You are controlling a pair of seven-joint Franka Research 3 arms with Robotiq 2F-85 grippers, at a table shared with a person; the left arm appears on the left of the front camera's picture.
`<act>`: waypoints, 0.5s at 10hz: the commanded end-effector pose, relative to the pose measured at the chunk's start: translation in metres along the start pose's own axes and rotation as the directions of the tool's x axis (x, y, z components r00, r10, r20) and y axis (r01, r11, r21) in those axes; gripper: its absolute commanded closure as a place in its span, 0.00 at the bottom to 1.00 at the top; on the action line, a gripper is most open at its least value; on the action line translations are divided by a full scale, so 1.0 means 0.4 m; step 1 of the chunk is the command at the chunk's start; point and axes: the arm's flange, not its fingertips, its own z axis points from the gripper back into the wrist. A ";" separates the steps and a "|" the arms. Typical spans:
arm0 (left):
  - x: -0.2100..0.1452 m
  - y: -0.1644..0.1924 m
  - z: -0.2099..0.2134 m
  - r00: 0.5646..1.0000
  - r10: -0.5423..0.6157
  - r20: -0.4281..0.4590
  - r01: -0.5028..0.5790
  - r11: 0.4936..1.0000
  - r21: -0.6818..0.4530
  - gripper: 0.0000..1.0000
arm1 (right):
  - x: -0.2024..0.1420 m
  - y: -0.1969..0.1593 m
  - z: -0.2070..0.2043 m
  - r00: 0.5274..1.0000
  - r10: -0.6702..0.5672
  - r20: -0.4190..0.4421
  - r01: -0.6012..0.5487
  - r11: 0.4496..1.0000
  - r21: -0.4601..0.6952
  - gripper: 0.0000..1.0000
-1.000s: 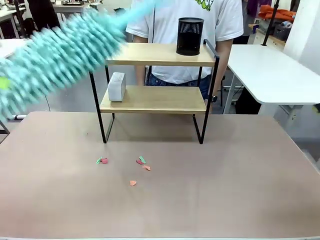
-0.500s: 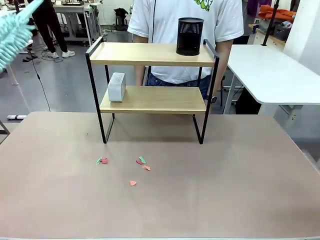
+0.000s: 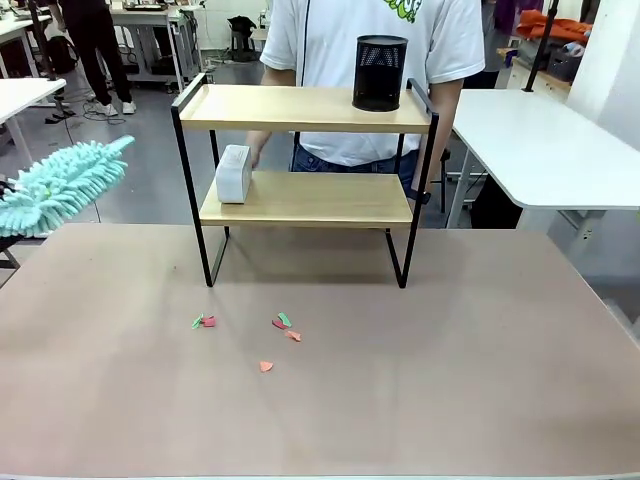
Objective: Clean the shelf.
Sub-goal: Hand the Duster back to the human.
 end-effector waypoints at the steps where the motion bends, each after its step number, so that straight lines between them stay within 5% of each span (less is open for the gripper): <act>1: -0.013 -0.028 -0.003 1.000 0.015 0.008 -0.015 1.000 -0.001 1.00 | 0.002 0.001 0.012 1.000 0.018 -0.014 -0.018 1.000 -0.006 0.00; 2: -0.026 -0.044 -0.015 0.999 -0.006 -0.045 0.007 1.000 0.015 1.00 | 0.002 0.001 0.012 1.000 0.018 -0.014 -0.018 1.000 -0.006 0.00; 5: 0.001 0.005 -0.006 1.000 0.010 -0.001 -0.010 1.000 0.007 1.00 | 0.002 0.001 0.012 1.000 0.018 -0.014 -0.018 1.000 -0.006 0.00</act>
